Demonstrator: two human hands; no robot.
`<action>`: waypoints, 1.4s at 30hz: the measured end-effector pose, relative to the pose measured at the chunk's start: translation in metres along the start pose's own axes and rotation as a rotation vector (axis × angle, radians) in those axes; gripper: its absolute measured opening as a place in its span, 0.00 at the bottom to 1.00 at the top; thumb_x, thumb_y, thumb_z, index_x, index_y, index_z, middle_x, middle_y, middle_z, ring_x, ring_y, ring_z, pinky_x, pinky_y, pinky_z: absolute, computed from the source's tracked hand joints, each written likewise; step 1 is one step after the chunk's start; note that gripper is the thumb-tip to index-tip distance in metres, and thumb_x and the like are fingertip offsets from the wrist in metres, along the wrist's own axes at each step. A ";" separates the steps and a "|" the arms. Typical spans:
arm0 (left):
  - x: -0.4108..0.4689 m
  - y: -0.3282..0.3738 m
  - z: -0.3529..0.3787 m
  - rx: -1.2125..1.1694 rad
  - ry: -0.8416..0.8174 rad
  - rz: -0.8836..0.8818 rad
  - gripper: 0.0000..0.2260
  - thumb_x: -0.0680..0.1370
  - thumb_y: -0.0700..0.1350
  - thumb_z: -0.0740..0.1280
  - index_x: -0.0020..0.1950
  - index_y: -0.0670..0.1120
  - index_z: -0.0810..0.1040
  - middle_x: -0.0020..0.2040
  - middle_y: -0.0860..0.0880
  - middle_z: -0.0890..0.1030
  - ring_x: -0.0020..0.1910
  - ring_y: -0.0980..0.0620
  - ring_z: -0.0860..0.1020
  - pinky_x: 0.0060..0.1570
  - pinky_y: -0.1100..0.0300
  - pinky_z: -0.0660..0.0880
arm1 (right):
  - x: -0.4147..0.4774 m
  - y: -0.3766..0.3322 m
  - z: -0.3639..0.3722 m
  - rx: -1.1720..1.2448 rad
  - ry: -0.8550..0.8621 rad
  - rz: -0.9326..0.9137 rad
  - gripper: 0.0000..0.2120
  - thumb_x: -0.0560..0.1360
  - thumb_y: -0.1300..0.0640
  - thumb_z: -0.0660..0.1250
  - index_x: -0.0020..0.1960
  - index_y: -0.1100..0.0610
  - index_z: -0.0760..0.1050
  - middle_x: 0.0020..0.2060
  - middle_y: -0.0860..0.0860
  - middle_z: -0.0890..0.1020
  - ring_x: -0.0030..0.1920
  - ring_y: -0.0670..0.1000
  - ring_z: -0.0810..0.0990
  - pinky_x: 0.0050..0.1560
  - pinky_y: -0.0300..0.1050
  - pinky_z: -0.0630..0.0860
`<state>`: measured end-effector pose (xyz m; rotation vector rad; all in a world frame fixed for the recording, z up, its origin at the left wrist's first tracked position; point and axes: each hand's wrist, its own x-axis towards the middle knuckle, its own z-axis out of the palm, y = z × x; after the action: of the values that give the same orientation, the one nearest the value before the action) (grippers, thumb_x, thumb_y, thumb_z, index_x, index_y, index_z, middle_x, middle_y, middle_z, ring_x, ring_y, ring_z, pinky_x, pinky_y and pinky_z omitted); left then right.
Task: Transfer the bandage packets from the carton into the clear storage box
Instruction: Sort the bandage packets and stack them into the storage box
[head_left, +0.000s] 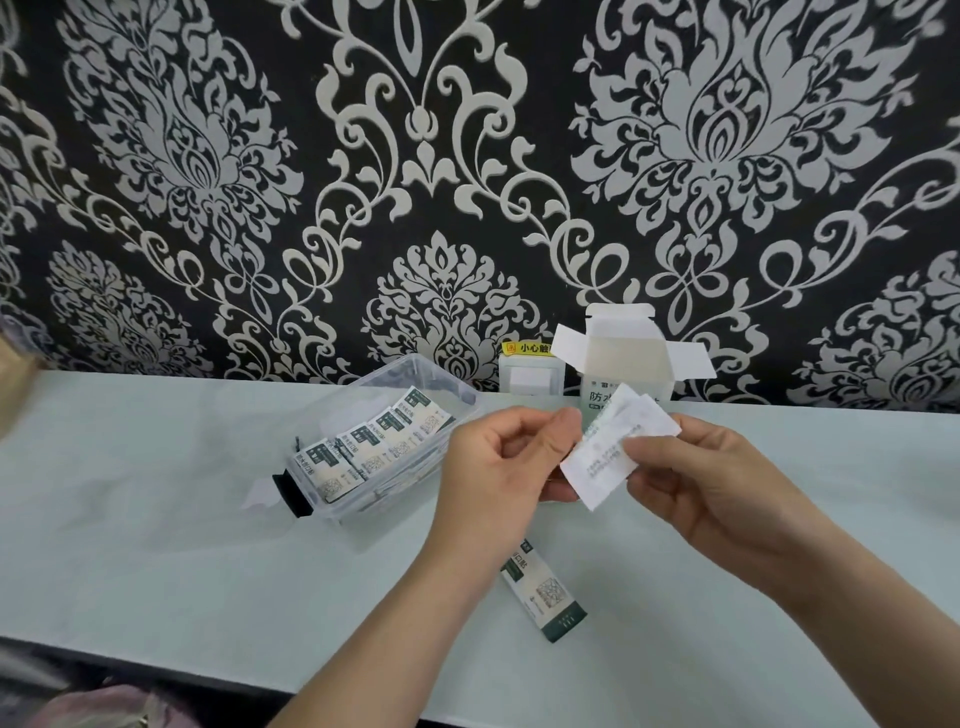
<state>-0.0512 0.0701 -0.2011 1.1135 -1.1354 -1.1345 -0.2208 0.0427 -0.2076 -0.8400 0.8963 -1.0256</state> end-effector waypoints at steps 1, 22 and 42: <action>0.000 0.001 0.000 0.029 -0.026 -0.004 0.04 0.71 0.43 0.74 0.43 0.45 0.82 0.36 0.45 0.85 0.34 0.50 0.82 0.37 0.56 0.81 | 0.000 0.001 0.001 -0.001 0.009 -0.008 0.14 0.64 0.64 0.70 0.49 0.65 0.78 0.41 0.58 0.85 0.35 0.48 0.82 0.38 0.37 0.81; 0.031 -0.032 -0.005 1.453 -0.348 0.070 0.16 0.80 0.55 0.59 0.67 0.53 0.69 0.64 0.49 0.73 0.65 0.46 0.69 0.62 0.52 0.68 | 0.002 0.014 -0.008 -0.062 0.287 0.077 0.13 0.82 0.64 0.54 0.59 0.59 0.76 0.39 0.59 0.79 0.28 0.50 0.70 0.26 0.40 0.63; 0.042 -0.035 -0.016 1.147 -0.323 -0.235 0.17 0.72 0.45 0.74 0.58 0.54 0.75 0.51 0.54 0.73 0.53 0.52 0.73 0.48 0.61 0.70 | -0.005 0.043 0.019 -1.574 -0.047 -0.152 0.32 0.73 0.35 0.64 0.70 0.48 0.58 0.57 0.48 0.66 0.54 0.51 0.76 0.51 0.43 0.73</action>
<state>-0.0356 0.0261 -0.2341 2.0050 -2.0580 -0.8055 -0.1900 0.0633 -0.2373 -2.2209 1.5854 -0.2197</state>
